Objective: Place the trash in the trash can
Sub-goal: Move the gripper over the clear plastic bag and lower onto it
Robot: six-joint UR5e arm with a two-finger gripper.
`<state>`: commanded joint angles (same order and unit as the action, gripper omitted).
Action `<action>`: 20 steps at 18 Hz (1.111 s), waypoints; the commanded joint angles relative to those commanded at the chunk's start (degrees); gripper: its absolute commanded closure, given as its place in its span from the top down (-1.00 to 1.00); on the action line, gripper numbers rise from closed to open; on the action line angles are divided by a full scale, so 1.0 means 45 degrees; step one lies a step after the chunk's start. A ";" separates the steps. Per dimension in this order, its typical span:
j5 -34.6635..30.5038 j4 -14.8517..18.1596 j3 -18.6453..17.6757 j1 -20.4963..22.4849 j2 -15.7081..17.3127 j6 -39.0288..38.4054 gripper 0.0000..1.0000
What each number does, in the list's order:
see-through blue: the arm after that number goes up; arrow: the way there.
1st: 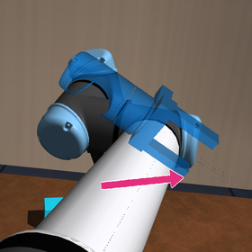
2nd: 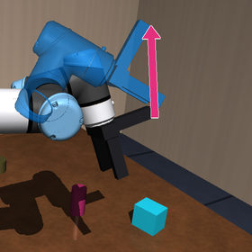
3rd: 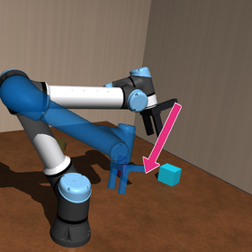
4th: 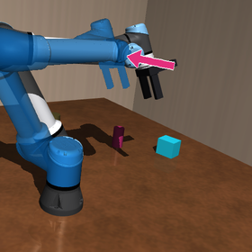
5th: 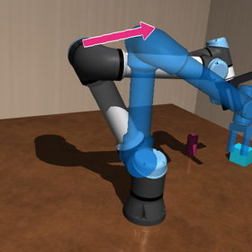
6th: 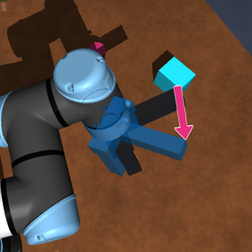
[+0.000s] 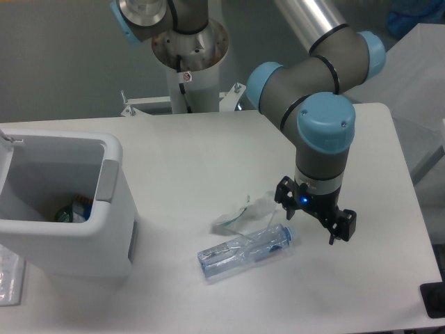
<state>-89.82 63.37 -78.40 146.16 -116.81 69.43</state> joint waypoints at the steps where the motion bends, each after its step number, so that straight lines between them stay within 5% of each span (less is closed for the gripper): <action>1: 0.0000 -0.0019 0.0019 0.0000 0.0000 0.0000 1.00; 6: 0.0176 -0.0039 -0.0409 -0.0175 0.0058 -0.0486 1.00; 13: 0.0059 -0.0312 -0.2536 -0.0799 0.0800 -0.2440 1.00; 17: -0.1402 -0.2454 -0.4996 -0.1502 0.1133 -0.2597 1.00; 20: -0.1739 -0.2696 -0.5351 -0.1953 0.1035 -0.2696 1.00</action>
<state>-97.65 51.24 -102.48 137.37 -112.15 57.30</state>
